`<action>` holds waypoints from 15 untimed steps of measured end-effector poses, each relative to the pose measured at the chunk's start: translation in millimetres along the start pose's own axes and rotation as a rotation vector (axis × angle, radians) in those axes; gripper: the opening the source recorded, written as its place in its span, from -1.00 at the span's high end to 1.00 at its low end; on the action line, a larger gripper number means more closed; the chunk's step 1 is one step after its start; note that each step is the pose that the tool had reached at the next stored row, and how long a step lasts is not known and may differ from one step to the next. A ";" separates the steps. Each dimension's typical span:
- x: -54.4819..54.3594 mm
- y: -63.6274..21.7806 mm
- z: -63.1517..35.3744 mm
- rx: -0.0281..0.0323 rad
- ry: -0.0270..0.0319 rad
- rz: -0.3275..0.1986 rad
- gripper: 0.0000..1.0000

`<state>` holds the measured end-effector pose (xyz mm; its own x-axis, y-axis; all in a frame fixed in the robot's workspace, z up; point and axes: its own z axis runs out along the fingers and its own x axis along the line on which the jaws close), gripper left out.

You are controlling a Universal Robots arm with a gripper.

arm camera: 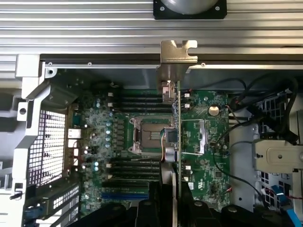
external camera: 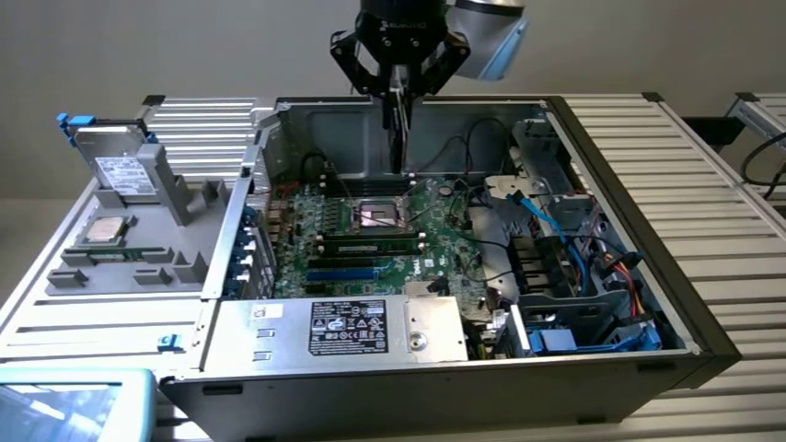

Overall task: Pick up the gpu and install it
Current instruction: 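Pick up the gpu and move the gpu toward the slot, then insert the gpu into the slot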

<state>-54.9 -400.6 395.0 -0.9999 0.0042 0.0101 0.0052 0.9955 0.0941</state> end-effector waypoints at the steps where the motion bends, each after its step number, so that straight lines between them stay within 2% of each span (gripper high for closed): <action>1: -3.3 -0.2 1.9 -0.0001 -0.0001 0.000 0.44; 5: -18.1 -0.6 8.2 0.0001 0.0001 0.000 0.44; 12: -18.4 -0.6 8.3 0.0002 0.0001 -0.001 0.44; 15: -18.4 -0.6 8.3 0.0005 0.0037 -0.039 0.44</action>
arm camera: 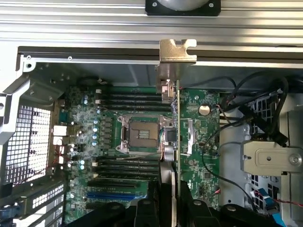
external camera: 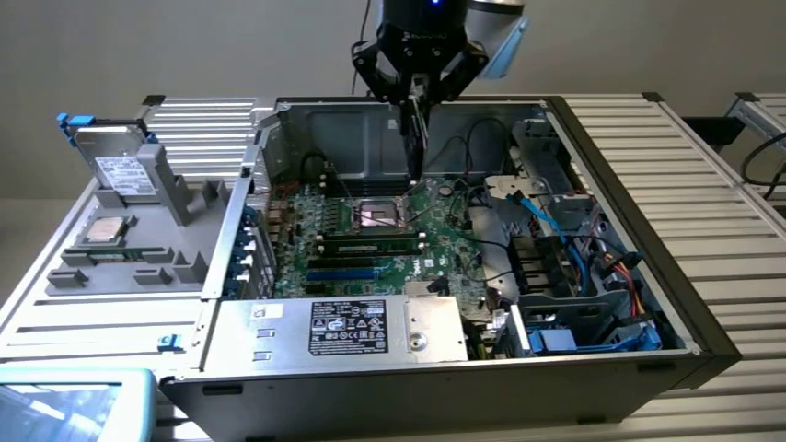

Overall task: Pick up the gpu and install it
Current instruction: 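Insert the gpu into the slot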

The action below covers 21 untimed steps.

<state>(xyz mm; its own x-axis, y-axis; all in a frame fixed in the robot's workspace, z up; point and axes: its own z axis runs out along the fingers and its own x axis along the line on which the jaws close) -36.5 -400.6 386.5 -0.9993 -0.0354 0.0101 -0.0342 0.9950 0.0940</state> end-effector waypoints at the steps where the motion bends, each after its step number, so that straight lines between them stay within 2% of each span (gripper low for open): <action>1: 0.0 0.0 0.0 0.0001 0.0017 -0.018 0.44; 21: 0.0 0.0 0.5 0.0035 0.0360 -0.381 0.44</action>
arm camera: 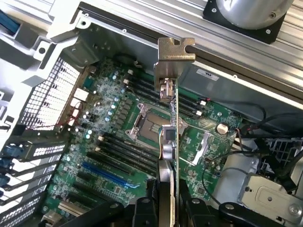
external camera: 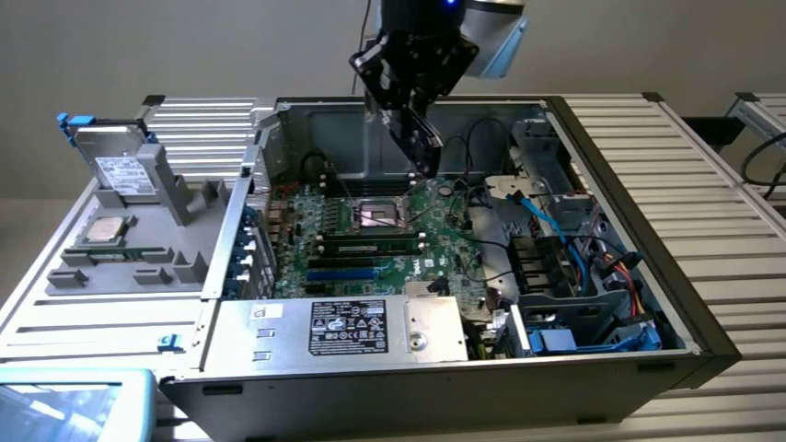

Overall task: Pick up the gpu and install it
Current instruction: 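Insert the gpu into the slot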

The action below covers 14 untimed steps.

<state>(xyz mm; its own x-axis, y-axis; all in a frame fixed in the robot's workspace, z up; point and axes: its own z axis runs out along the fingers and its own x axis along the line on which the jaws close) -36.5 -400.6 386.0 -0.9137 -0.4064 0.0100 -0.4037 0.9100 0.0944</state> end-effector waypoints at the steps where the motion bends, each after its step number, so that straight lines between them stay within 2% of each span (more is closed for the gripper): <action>1: 0.0 0.0 0.0 0.0003 0.0018 -0.018 0.44; 14: 0.0 0.0 0.0 0.0026 0.0239 -0.252 0.44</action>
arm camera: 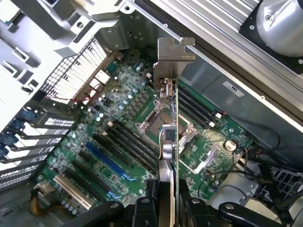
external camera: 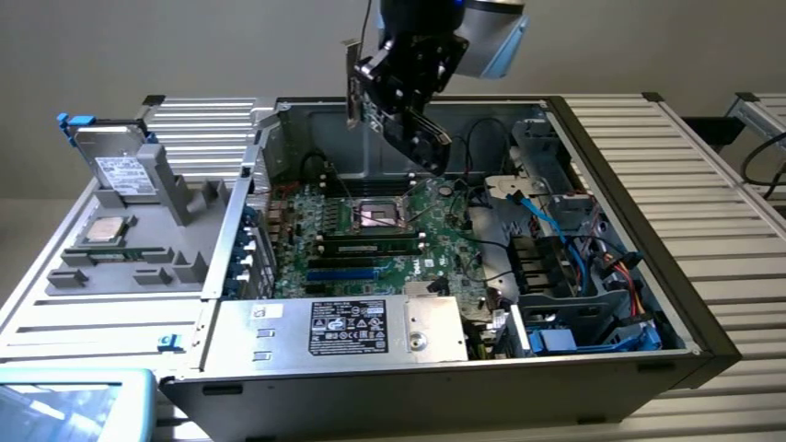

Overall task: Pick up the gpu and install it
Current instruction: 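Insert the gpu into the slot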

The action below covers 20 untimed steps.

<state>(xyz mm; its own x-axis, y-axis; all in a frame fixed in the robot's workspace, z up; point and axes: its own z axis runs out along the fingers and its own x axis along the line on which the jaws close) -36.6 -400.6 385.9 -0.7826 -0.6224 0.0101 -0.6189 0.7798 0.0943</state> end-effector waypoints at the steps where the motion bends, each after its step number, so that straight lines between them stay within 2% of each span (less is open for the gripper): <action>1: 0.0 0.0 0.0 0.0002 0.0017 -0.018 0.44; 20: 0.0 0.0 0.1 0.0037 0.0344 -0.363 0.44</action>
<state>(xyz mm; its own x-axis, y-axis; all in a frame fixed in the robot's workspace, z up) -36.6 -400.6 385.9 -0.5096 -0.8603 0.0101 -0.8561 0.5082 0.0943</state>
